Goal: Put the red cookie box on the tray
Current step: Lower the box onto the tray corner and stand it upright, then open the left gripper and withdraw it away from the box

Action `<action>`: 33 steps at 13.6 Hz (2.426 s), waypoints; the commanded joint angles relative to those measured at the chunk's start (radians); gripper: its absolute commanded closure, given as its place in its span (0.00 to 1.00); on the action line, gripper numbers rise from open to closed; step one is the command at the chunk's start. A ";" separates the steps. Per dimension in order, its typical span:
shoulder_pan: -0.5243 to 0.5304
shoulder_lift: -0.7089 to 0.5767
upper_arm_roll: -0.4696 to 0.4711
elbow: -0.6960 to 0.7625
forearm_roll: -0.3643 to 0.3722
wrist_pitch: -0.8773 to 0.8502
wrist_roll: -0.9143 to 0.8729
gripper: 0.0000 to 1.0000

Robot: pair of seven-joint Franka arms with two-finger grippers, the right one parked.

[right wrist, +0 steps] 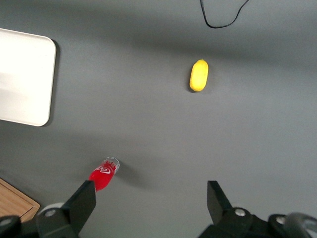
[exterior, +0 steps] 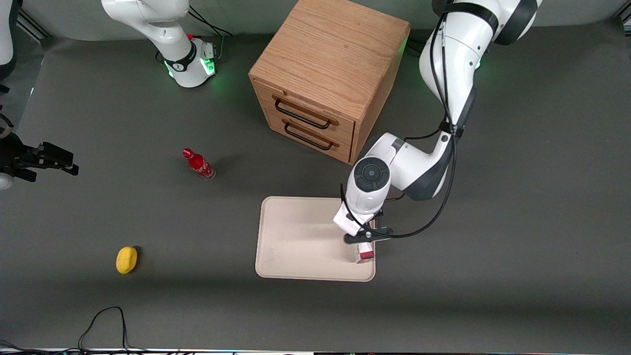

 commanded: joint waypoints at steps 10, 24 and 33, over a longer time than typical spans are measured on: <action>-0.011 0.031 0.018 0.022 0.044 0.043 0.081 0.78; 0.079 -0.103 0.019 0.026 0.064 -0.201 0.171 0.00; 0.369 -0.697 0.021 -0.495 -0.014 -0.304 0.513 0.00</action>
